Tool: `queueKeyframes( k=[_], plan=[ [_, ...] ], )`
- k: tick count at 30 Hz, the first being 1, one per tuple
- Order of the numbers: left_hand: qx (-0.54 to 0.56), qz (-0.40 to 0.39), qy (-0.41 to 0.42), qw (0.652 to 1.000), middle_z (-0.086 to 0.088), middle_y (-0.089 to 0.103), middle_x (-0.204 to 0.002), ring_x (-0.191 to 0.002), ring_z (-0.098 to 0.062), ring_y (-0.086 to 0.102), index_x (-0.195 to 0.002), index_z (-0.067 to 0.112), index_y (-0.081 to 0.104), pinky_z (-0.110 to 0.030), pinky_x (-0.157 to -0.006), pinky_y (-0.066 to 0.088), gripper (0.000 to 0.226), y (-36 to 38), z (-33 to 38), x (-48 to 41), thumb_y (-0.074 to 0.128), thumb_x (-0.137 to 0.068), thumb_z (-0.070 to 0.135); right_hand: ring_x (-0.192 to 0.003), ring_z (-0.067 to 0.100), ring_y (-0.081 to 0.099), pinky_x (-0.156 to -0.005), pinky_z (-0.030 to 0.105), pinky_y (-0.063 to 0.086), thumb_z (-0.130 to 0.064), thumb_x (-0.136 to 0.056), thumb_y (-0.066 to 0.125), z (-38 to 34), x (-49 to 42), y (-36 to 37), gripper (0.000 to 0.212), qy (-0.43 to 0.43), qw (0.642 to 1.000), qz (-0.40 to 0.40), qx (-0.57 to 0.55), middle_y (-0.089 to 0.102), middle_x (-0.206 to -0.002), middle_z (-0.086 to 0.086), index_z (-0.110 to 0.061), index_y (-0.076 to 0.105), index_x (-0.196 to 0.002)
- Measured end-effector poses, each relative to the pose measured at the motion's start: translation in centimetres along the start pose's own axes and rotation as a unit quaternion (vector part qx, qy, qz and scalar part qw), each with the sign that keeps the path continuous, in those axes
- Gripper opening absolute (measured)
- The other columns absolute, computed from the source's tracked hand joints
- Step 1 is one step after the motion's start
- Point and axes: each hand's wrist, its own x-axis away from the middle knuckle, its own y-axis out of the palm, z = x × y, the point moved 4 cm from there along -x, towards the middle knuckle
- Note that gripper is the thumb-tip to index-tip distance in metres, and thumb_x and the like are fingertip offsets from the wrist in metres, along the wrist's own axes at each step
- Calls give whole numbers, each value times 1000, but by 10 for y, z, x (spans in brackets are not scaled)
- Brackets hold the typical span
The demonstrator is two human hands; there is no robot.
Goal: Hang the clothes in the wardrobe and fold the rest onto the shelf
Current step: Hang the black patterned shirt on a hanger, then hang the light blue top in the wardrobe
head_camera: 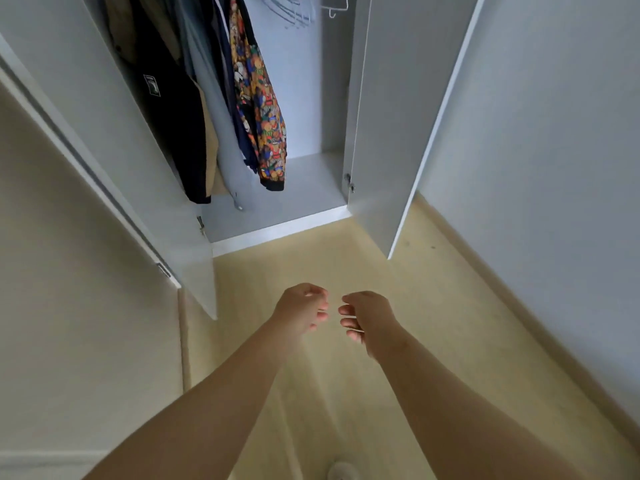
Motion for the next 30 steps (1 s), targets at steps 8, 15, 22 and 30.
queueKeyframes(
  k=[8, 15, 22, 30],
  plan=[
    [-83, -88, -22, 992, 0, 64, -82, -68, -10, 60, -89, 19, 60, -20, -57, 45, 14, 40, -86, 76, 49, -95, 14, -46, 13, 46, -36, 11, 31, -8, -92, 49, 119, 78, -43, 14, 47, 994, 76, -62, 55, -65, 3, -12, 52, -79],
    [-146, -178, -16, 973, -2, 59, -76, -63, -12, 58, -93, 12, 59, -21, -54, 42, 8, 115, -130, 142, 51, -94, 10, -50, 13, 48, -44, 19, 35, -10, -92, 50, 202, 145, -130, 12, 63, 975, 174, -127, 56, -67, 2, -12, 54, -81],
    [-254, -261, 17, 931, 4, 59, -71, -59, -10, 57, -79, 21, 57, -20, -55, 37, 18, 265, -186, 244, 49, -93, 14, -52, 13, 49, -47, 20, 36, -13, -92, 49, 309, 224, -274, 17, 84, 930, 274, -232, 57, -68, 1, -15, 52, -76],
    [-328, -315, 8, 890, -2, 62, -79, -63, -12, 58, -81, 23, 58, -20, -50, 37, 22, 437, -285, 375, 46, -91, 8, -40, 14, 39, -37, 18, 29, -3, -87, 45, 456, 301, -449, 23, 121, 885, 331, -305, 48, -60, 5, -11, 49, -66]
  ],
)
